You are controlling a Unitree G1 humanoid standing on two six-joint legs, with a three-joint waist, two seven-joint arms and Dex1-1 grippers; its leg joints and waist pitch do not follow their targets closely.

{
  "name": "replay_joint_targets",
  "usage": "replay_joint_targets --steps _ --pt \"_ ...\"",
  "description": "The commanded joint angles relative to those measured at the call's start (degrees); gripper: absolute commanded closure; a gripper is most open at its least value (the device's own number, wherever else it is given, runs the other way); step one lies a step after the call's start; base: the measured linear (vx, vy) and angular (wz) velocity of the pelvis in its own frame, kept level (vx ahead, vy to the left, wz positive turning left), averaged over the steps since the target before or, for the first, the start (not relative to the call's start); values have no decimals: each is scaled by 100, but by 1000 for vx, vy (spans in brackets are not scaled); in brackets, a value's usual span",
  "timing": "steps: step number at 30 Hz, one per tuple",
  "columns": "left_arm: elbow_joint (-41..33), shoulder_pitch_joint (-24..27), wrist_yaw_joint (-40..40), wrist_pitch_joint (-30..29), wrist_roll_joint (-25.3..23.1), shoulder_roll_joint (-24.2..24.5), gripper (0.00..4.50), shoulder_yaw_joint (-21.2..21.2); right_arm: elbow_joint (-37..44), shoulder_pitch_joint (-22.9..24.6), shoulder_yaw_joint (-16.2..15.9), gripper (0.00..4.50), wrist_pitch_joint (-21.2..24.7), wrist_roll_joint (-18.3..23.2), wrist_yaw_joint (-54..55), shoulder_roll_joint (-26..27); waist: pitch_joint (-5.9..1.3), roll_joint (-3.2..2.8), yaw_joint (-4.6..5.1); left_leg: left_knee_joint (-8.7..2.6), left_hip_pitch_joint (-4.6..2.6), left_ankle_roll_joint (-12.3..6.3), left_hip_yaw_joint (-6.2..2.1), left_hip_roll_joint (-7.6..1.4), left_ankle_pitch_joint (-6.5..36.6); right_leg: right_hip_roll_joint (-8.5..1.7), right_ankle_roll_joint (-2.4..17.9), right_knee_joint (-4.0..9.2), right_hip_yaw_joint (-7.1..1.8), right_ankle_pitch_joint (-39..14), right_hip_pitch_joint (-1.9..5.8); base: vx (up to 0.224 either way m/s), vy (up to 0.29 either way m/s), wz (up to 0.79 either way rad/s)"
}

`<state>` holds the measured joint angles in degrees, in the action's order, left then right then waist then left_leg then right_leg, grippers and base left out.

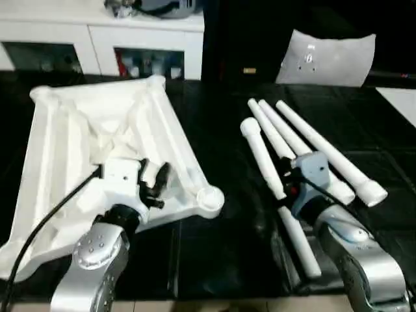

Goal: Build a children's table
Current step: Insert table leg to table base

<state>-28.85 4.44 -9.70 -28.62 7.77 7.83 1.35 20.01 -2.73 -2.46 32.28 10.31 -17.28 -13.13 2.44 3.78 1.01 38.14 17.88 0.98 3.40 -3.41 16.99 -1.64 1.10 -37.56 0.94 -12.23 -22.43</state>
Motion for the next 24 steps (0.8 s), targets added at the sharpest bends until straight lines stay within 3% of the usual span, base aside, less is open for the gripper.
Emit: replay_joint_targets --steps 1,2,3,4,5,6,7,9,11,12,14,15,16,19,21,24 --pt "37 2 -109 7 39 81 184 -44 115 -49 75 0 193 -61 132 8 -245 -121 -33 -426 335 160 -24 -378 -2179 -442 752 277 -276 4184 619 0 0 0" --pt "66 -25 -135 3 29 110 178 -44 123 -63 97 0 244 -53 168 4 -236 -196 36 -493 233 128 -95 -669 -1999 -401 969 324 -238 2957 524 0 0 0" --pt "182 -152 -270 14 14 232 173 -27 130 -152 129 0 505 -106 276 -48 -203 -258 91 -566 158 103 -167 -830 -1531 -474 1194 400 -188 1565 479 0 0 0" --pt "182 -152 -270 14 14 232 166 -27 130 -152 129 0 505 -106 276 -48 -182 -247 100 -582 156 79 -154 -832 -1156 -505 1235 456 -203 1018 481 -52 51 -1" --pt "254 -233 -356 -1 38 289 156 -25 145 -216 141 0 705 -147 351 -97 -138 -237 102 -602 124 0 -124 -835 -255 -571 1325 550 -233 57 448 -76 49 0" --pt "254 -233 -356 -1 38 289 146 -25 145 -216 141 0 705 -147 351 -97 -106 -224 105 -617 138 -21 -111 -815 151 -584 1318 596 -260 -421 438 -76 49 0" --pt "306 -279 -491 6 62 380 140 23 164 -283 129 0 989 -198 409 -165 -67 -260 94 -624 110 -27 -69 -786 784 -607 1247 679 -285 -1321 384 -76 26 5" --pt "344 -325 -673 -11 141 505 121 75 196 -372 130 0 1293 -256 459 -217 -10 -211 130 -638 51 32 -16 -757 1572 -601 880 811 -279 -2746 256 -70 5 7" --pt "344 -325 -673 -11 141 505 109 75 196 -372 130 0 1293 -256 459 -217 -27 -219 139 -638 67 98 29 -769 1608 -599 708 832 -277 -2976 218 -31 -4 3" --pt "363 -366 -882 -42 188 674 100 131 239 -476 141 0 1671 -263 506 -293 -30 -214 145 -648 106 100 33 -777 1501 -600 669 826 -283 -2881 226 0 0 0" --pt "371 -391 -998 -57 186 777 95 174 256 -537 156 0 1892 -258 518 -344 -50 -232 155 -663 146 71 20 -776 1287 -583 676 776 -294 -2566 249 0 0 0" --pt "344 -396 -1339 -79 285 985 81 272 290 -662 113 0 2430 -249 495 -530 -49 -234 170 -661 160 43 28 -775 1140 -579 731 756 -303 -2311 260 0 0 0" --pt "344 -396 -1339 -79 285 985 67 272 290 -662 113 0 2430 -249 495 -530 -51 -237 175 -653 164 32 36 -776 1087 -589 775 752 -311 -2238 262 0 0 0" --pt "232 -349 -1812 -125 388 1315 61 440 224 -874 117 0 3040 -313 564 -674 -83 -248 175 -624 176 -32 54 -763 582 -590 995 694 -323 -1657 302 0 0 0" --pt "178 -357 -2076 -143 315 1595 56 568 124 -1058 133 0 3566 -349 618 -765 -149 -227 165 -576 205 -153 76 -754 -123 -592 1170 632 -318 -867 362 0 0 0" --pt "152 -376 -2176 -158 311 1711 56 590 83 -1146 163 0 3900 -304 605 -784 -144 -257 149 -569 198 -224 101 -758 -464 -586 1370 604 -293 -427 380 0 0 0"
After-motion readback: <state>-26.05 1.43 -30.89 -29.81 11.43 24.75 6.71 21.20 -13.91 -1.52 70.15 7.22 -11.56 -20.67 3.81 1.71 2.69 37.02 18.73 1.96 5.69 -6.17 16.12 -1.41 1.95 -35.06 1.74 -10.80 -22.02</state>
